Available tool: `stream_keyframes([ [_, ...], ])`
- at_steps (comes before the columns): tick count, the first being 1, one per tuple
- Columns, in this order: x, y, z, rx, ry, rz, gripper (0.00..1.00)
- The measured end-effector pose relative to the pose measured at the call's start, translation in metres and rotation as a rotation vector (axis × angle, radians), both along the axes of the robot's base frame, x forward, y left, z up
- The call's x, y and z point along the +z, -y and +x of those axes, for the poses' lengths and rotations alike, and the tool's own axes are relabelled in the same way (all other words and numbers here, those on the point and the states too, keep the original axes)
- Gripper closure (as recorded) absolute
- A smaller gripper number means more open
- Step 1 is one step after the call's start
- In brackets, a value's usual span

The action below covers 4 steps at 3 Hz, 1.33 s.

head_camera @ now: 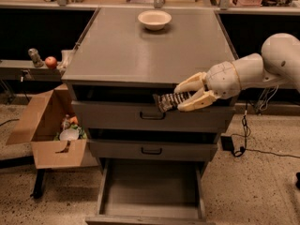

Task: Place rxbar chocolate into bottom drawer

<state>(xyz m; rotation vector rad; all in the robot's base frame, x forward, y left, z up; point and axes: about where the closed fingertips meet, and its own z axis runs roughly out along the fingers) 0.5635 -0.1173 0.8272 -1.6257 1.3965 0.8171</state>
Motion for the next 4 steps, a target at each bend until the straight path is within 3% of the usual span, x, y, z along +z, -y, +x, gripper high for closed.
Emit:
stream_keyframes([
  [1,-0.006,0.003,-0.015,-0.061,0.010,-0.007,1.00],
  [2,-0.042,0.020,-0.042,-0.203,0.002,-0.030,1.00],
  [3,-0.105,0.030,-0.078,-0.292,-0.082,-0.037,1.00],
  [4,-0.188,0.024,-0.127,-0.338,-0.240,-0.013,1.00],
])
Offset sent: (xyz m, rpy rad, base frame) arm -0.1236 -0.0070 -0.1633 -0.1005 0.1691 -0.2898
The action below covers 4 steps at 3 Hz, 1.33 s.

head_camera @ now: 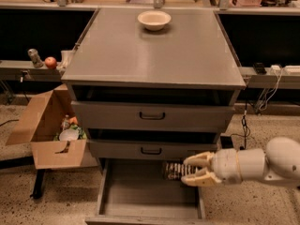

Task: Place rxbar chocolate into bottom drawer

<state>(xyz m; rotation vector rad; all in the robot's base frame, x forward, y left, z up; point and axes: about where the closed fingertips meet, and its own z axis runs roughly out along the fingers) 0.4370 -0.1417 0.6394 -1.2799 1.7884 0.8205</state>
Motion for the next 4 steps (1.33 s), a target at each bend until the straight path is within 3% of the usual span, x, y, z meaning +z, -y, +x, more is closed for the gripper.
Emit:
stream_keyframes([
  [1,-0.017,-0.008,-0.015,0.014,-0.036,0.008,1.00],
  [2,-0.017,-0.008,-0.015,0.014,-0.036,0.008,1.00],
  [3,-0.050,-0.015,-0.014,-0.010,-0.057,0.011,1.00],
  [4,-0.167,-0.046,0.002,-0.062,-0.095,0.049,1.00],
])
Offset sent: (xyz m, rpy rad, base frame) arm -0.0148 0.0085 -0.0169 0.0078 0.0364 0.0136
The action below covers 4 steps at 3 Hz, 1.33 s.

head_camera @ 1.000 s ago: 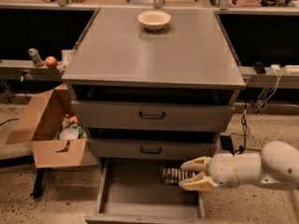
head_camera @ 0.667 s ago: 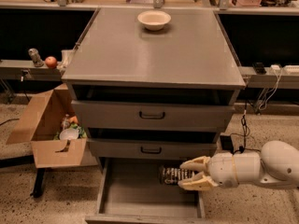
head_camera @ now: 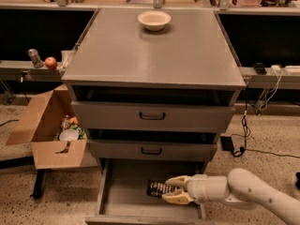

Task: Place rxbar chocolate into bottom drawer

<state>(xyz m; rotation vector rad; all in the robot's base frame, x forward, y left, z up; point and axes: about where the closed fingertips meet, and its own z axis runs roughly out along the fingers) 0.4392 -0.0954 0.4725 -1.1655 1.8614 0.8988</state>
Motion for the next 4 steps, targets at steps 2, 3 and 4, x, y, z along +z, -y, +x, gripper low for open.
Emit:
stream_keyframes([
  [2,-0.080,-0.032,0.001,-0.015,-0.046,0.062,1.00],
  [3,-0.100,-0.019,0.012,-0.101,-0.041,0.044,1.00],
  [4,-0.174,0.018,0.046,-0.257,-0.078,-0.011,1.00],
])
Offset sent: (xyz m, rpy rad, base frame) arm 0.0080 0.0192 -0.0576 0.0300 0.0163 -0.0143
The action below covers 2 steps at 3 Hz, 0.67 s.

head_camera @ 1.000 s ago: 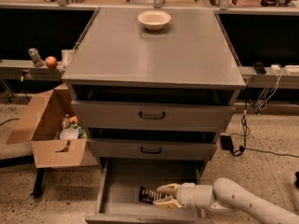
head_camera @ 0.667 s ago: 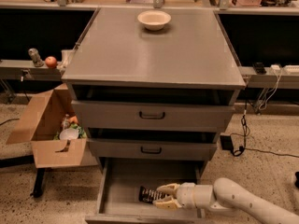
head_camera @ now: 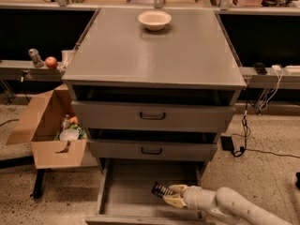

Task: Place rxbar chocolate into bottom drawer

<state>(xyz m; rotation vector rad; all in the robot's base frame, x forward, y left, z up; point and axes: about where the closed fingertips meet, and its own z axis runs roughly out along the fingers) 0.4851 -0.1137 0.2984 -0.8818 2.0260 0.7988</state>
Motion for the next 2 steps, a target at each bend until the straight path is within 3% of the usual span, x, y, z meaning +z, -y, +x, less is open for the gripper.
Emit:
stream_keyframes([
  [1,-0.038,0.018,0.020,-0.071,-0.025,-0.029,1.00],
  [2,-0.070,0.027,0.044,-0.087,-0.059,-0.052,1.00],
])
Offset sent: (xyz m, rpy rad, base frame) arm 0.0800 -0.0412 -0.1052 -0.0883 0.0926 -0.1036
